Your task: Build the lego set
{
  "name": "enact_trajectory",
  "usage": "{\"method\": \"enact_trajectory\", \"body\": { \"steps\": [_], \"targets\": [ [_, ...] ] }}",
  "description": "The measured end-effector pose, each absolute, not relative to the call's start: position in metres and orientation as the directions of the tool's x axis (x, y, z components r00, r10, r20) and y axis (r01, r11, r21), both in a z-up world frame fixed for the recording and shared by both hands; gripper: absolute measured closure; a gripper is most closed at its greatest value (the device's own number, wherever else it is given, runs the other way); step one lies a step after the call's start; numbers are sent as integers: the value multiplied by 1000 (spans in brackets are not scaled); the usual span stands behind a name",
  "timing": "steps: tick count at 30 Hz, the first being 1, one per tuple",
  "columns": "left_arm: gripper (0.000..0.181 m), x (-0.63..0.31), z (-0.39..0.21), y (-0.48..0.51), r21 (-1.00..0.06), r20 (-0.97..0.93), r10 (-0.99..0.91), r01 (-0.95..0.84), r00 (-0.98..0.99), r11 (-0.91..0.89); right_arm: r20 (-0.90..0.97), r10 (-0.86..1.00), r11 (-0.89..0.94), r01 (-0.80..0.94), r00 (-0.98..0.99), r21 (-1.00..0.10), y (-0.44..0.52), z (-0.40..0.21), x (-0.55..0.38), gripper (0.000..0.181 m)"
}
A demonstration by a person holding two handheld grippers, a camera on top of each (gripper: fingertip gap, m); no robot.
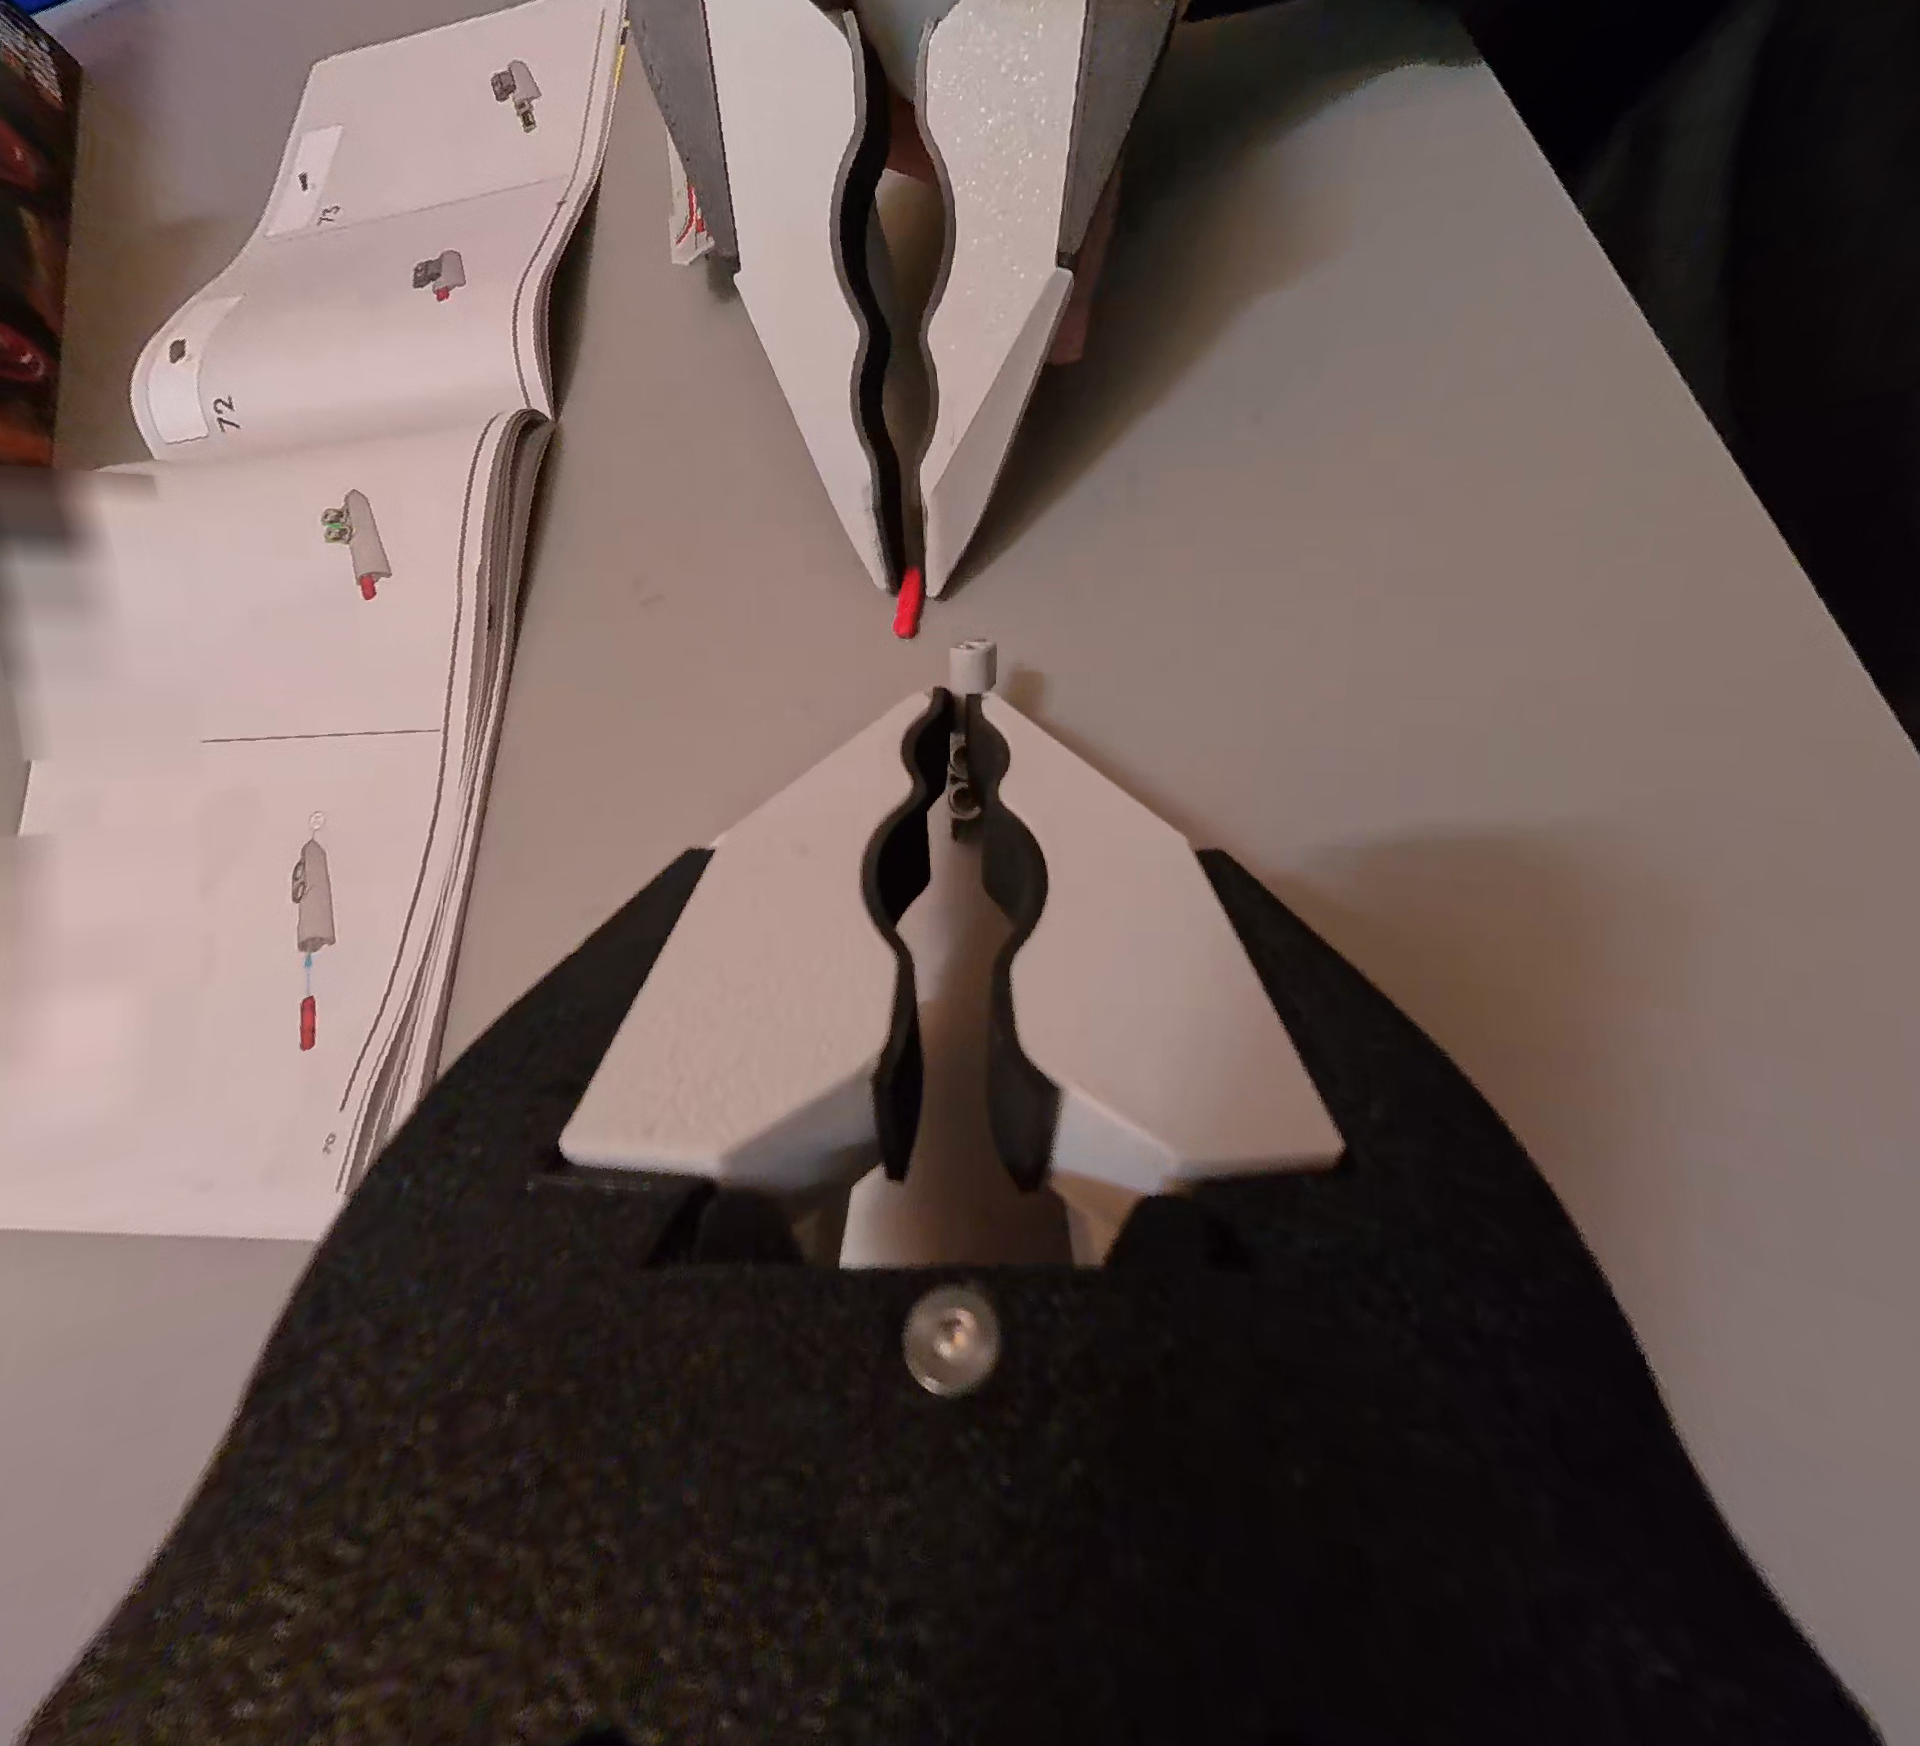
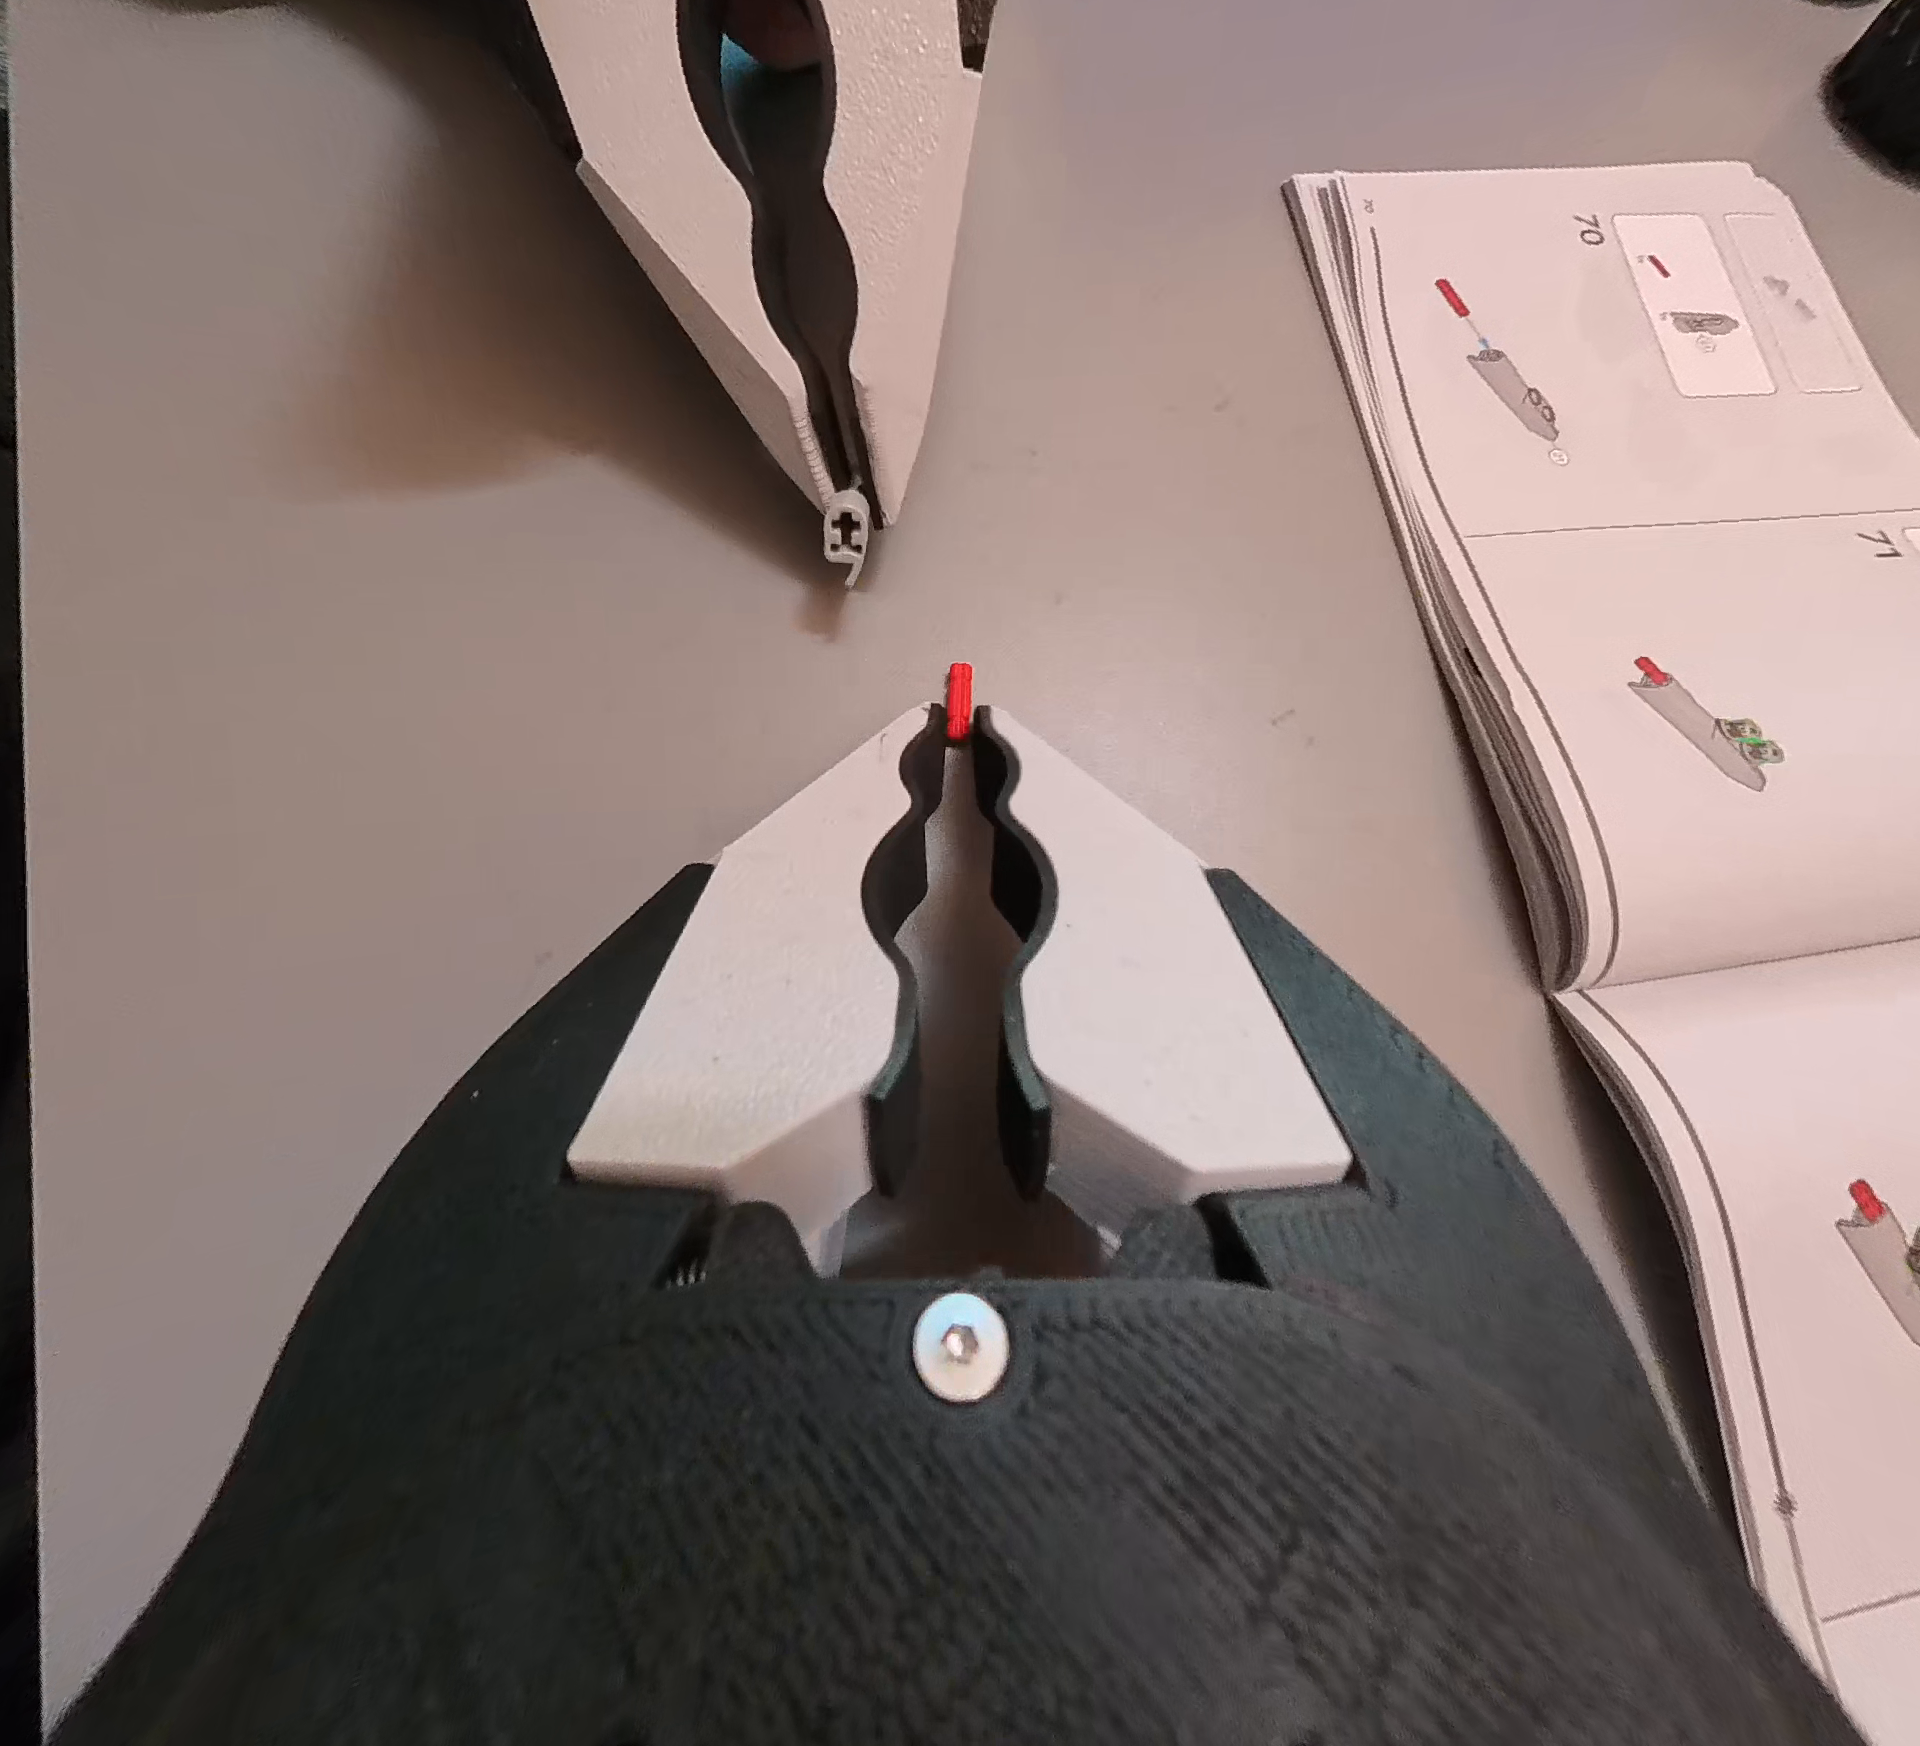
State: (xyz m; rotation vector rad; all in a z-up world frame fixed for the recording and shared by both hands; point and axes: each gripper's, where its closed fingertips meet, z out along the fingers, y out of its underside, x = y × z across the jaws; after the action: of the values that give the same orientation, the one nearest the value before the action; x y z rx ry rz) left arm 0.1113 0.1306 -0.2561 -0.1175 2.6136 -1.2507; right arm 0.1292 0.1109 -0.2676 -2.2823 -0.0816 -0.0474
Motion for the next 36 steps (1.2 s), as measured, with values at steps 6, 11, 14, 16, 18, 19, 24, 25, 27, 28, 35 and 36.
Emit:
{"method": "enact_trajectory", "body": {
  "steps": [6, 11, 14, 16, 18, 19, 24, 25, 27, 28, 35, 36],
  "targets": [
    [181, 114, -257, 130, -776, -166, -200, 3, -966, 631, 94, 32, -655, 92, 995, -750, 115, -268, 130, 179],
    [181, 116, -257, 135, -746, -190, -214, -1, -958, 665, 216, 8, -620, 174, 976, -765, 116, -257, 116, 179],
    [181, 115, -258, 135, -712, -240, -193, 37, -952, 701, 328, 12, -657, 255, 944, -710, 114, -245, 116, 179],
    [181, 114, -258, 133, -694, -271, -182, 61, -945, 718, 369, 28, -657, 296, 929, -693, 119, -241, 113, 179],
    [181, 114, -259, 133, -669, -303, -171, 82, -937, 738, 384, 49, -667, 316, 922, -675, 123, -242, 110, 179],
    [181, 113, -259, 133, -658, -317, -165, 92, -934, 748, 400, 59, -680, 330, 914, -654, 124, -244, 110, 179],
    [181, 113, -260, 133, -629, -355, -150, 117, -923, 769, 457, 96, -736, 372, 884, -565, 124, -249, 110, 178],
    [181, 113, -260, 133, -627, -357, -150, 117, -922, 770, 467, 101, -740, 380, 878, -555, 124, -249, 110, 178],
    [181, 114, -260, 133, -625, -361, -154, 116, -920, 772, 477, 109, -749, 388, 872, -537, 124, -250, 109, 178],
    [181, 114, -260, 133, -622, -364, -153, 117, -919, 774, 481, 110, -753, 389, 870, -531, 124, -250, 109, 178],
    [181, 115, -261, 133, -596, -390, -148, 126, -909, 793, 583, 173, -810, 452, 794, -375, 124, -252, 111, 178],
    [181, 115, -260, 134, -593, -392, -150, 125, -908, 795, 612, 195, -817, 472, 767, -332, 124, -251, 111, 179]
  ]
}}
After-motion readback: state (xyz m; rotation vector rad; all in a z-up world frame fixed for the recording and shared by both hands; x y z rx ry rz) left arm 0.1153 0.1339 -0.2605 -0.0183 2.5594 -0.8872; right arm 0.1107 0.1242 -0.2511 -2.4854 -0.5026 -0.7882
